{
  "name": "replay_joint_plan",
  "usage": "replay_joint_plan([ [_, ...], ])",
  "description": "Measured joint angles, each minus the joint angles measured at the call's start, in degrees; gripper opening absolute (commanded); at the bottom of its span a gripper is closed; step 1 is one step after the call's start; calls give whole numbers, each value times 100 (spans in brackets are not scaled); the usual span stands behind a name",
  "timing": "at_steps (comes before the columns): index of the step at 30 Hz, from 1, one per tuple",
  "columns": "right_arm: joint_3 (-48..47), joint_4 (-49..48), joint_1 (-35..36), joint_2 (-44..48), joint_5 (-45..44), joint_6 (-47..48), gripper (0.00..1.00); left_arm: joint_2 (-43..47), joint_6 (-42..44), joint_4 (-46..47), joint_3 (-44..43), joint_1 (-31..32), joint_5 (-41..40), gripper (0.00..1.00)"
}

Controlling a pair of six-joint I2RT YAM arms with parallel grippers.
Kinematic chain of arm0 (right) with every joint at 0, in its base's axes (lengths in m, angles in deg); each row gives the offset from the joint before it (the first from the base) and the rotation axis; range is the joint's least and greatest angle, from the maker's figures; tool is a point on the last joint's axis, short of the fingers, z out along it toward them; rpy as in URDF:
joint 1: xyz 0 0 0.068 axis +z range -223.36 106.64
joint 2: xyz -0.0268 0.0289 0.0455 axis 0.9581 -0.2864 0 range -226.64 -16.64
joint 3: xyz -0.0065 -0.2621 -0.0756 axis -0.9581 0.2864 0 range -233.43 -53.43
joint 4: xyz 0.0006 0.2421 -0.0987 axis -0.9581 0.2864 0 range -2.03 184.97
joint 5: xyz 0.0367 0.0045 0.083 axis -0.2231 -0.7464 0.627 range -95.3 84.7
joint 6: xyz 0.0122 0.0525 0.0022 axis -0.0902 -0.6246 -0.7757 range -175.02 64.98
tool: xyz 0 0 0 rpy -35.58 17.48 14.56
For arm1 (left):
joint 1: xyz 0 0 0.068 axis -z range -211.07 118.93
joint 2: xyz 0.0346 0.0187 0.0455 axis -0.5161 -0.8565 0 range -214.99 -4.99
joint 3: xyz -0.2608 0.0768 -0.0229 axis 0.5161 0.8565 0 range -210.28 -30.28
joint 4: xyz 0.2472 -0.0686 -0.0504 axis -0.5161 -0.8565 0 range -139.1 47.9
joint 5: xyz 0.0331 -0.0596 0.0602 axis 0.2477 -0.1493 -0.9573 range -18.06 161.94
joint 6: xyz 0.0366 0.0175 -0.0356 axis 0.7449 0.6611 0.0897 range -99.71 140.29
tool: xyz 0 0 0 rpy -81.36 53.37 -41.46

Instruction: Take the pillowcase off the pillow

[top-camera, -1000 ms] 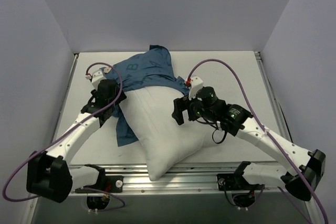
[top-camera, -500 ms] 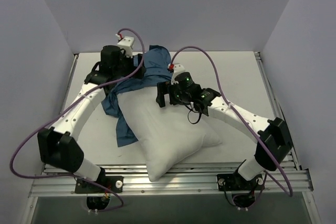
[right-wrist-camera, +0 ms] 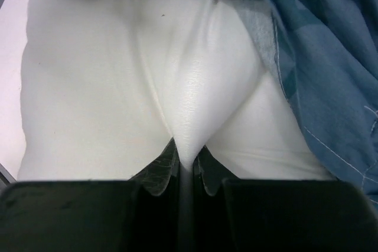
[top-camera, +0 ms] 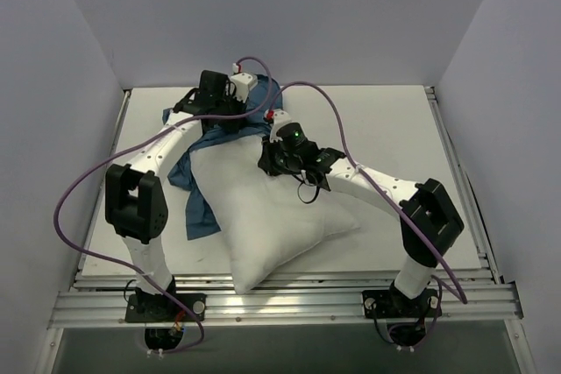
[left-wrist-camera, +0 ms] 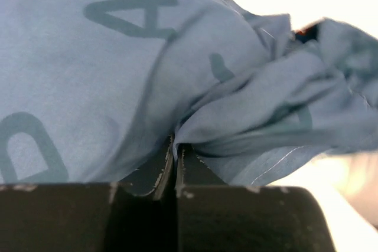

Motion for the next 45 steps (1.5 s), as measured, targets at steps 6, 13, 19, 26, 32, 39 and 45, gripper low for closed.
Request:
replay_joint_plan([
  [6, 422, -313, 57, 267, 96, 68, 0, -313, -229, 28, -380, -11, -586, 2],
  [13, 1143, 2, 146, 1414, 339, 105, 0, -522, -831, 140, -649, -22, -1731, 2],
  [19, 1309, 925, 157, 2402, 254, 212, 0, -852, -1228, 13, -977, -90, -2243, 2],
  [26, 1309, 1799, 133, 3178, -319, 205, 0, -1462, -1635, -199, -1460, -107, -2236, 6],
  [32, 1307, 2100, -72, 3285, -540, 219, 0, -1902, -2124, -560, -1980, -127, -1867, 33],
  [39, 1176, 2503, -557, 3187, -789, 367, 11, -647, -2673, -15, -483, -516, -1550, 78],
  [45, 584, 2599, -686, 2629, -966, 619, 66, 1038, -2940, 57, 592, -767, -1384, 92],
])
